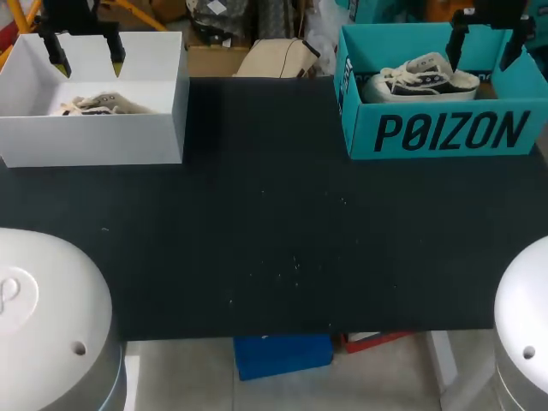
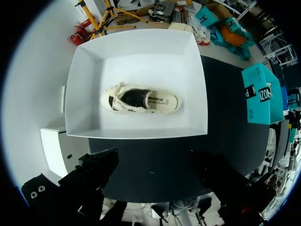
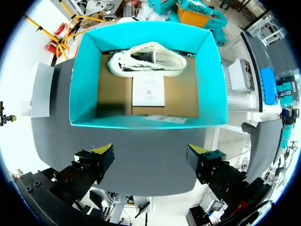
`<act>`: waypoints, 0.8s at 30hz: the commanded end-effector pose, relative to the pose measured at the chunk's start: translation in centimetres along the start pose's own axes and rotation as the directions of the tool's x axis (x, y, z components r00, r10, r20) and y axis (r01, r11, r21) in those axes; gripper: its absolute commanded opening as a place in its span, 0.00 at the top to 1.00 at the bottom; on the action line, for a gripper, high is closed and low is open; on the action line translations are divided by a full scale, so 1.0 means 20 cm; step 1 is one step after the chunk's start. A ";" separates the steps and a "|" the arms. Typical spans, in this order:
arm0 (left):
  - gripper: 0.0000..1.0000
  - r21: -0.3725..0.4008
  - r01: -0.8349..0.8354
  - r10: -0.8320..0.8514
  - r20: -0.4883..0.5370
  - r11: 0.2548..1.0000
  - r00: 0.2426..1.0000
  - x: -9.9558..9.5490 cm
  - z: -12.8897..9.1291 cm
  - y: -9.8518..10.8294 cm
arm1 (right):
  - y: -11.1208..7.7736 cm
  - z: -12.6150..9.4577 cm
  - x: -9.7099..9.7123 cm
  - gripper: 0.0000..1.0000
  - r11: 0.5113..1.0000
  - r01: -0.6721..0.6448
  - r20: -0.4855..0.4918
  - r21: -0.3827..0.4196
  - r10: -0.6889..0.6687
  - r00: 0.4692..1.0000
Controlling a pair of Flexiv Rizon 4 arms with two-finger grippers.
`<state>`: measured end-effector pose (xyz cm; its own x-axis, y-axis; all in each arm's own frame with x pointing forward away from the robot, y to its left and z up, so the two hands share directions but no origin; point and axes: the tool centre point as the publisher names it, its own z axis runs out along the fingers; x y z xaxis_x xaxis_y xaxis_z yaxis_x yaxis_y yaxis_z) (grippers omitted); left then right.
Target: Take the shoe out of the shoebox, open the shoe tongue, remove and reinsert the insole, then place the shoe into the shoebox
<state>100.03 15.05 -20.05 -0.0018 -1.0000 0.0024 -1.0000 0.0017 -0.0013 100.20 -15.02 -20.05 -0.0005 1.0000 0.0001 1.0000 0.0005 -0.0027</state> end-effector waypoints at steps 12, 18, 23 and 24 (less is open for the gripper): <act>0.00 0.000 0.000 0.000 0.000 1.000 1.000 0.00 0.00 0.00 | -0.04 -0.03 -0.02 0.00 0.785 0.613 0.181 -0.090 -0.593 0.785; 0.00 0.000 0.000 0.000 0.000 1.000 1.000 0.00 0.00 0.00 | -0.04 -0.10 0.03 0.00 0.132 0.991 0.367 -0.039 -0.920 0.137; 0.00 0.000 0.000 0.000 0.000 1.000 1.000 0.00 0.00 0.00 | -0.04 -0.10 0.03 0.00 0.132 0.991 0.367 -0.039 -0.920 0.137; 0.00 0.000 0.000 0.000 0.000 1.000 1.000 0.00 0.00 0.00 | -0.04 -0.10 0.03 0.00 0.132 0.991 0.367 -0.039 -0.920 0.137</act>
<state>100.04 15.04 -20.09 -0.0023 -1.0000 0.0035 -1.0000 0.0023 -0.0026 100.17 -14.19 -17.85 -0.6434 0.7424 -0.1865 0.7439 0.6639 0.0766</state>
